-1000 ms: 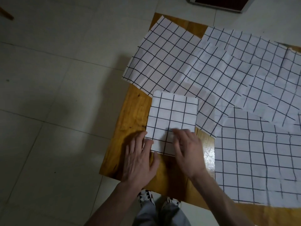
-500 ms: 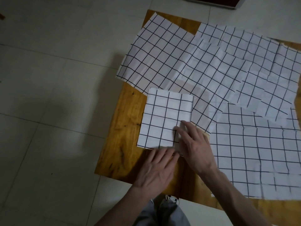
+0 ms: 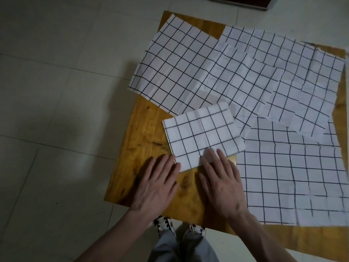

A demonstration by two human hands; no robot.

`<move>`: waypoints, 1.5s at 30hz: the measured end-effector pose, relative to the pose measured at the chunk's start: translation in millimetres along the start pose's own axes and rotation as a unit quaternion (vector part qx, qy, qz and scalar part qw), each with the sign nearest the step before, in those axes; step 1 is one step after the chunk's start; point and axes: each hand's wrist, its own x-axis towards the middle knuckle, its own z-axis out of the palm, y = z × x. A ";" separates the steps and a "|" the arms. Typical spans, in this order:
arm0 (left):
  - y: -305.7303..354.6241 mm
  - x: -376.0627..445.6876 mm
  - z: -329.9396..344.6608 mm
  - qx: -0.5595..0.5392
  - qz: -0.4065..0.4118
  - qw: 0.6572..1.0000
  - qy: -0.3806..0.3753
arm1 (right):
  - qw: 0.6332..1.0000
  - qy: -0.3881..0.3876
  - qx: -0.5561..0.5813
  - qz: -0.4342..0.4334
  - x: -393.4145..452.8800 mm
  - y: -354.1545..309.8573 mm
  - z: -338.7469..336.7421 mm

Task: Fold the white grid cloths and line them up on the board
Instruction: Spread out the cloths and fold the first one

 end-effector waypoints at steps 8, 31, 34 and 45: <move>-11.8 15.7 -8.1 -0.023 -0.101 0.994 0.016 | 0.997 -0.060 0.028 -0.028 -4.9 -20.7 11.0; 27.2 12.6 14.8 -0.025 -0.050 0.998 -0.001 | 0.994 -0.073 0.026 -0.073 -13.1 -12.1 11.7; 14.4 6.5 14.0 -0.009 -0.037 0.999 -0.010 | 0.993 -0.090 0.020 -0.078 -15.5 0.8 8.8; 1.2 0.4 15.6 0.021 -0.034 0.999 -0.017 | 0.995 -0.096 0.005 0.001 -34.8 44.6 -3.6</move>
